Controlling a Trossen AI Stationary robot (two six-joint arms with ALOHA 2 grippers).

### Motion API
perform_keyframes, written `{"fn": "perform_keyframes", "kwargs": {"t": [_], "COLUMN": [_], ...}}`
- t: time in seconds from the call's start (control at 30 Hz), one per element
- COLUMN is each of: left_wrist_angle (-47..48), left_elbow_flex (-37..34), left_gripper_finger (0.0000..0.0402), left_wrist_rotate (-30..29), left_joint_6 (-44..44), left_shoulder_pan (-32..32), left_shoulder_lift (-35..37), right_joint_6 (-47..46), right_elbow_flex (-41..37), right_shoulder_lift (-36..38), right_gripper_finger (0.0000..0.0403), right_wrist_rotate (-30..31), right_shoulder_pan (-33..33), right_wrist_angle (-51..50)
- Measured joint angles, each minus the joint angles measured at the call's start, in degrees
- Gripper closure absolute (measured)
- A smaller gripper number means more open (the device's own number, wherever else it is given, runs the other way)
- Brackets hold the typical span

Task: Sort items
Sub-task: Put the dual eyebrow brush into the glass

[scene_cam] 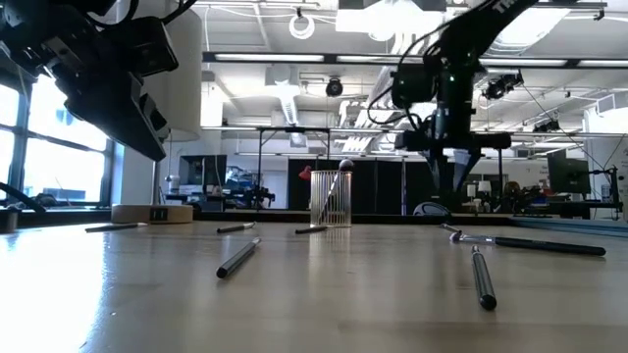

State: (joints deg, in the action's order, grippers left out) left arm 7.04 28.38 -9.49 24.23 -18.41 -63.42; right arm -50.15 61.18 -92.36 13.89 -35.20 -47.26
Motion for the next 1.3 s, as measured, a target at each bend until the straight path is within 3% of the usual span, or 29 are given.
{"fn": "perform_keyframes", "kwargs": {"t": [0.33, 0.6, 0.77, 1.03, 1.3], "left_wrist_angle": [-0.11, -0.11, -0.12, -0.13, -0.11], "left_elbow_flex": [0.00, 0.00, 0.00, 0.00, 0.00], "left_gripper_finger": [0.0401, 0.0401, 0.0401, 0.0401, 0.0401], "left_wrist_rotate": [-3.30, -5.87, -5.87, -6.15, -6.17], "left_joint_6": [2.16, 4.43, 4.74, 4.81, 4.83], "left_shoulder_pan": [0.02, 0.02, 0.02, 0.02, 0.02], "left_shoulder_lift": [0.00, -0.02, -0.02, -0.02, -0.04], "right_joint_6": [4.72, 5.69, 7.19, 11.93, 12.28], "right_elbow_flex": [-0.05, 0.10, 0.06, -0.12, -0.14], "right_shoulder_lift": [-8.00, -12.52, -12.59, -12.75, -12.63], "right_gripper_finger": [0.0258, 0.0258, 0.0259, 0.0306, 0.0335], "right_wrist_rotate": [-4.23, -0.34, -1.32, -8.14, -9.03], "right_shoulder_pan": [-7.05, -7.65, -8.39, -9.07, -8.94], "right_wrist_angle": [5.01, 8.13, 10.69, 10.45, 9.15]}}
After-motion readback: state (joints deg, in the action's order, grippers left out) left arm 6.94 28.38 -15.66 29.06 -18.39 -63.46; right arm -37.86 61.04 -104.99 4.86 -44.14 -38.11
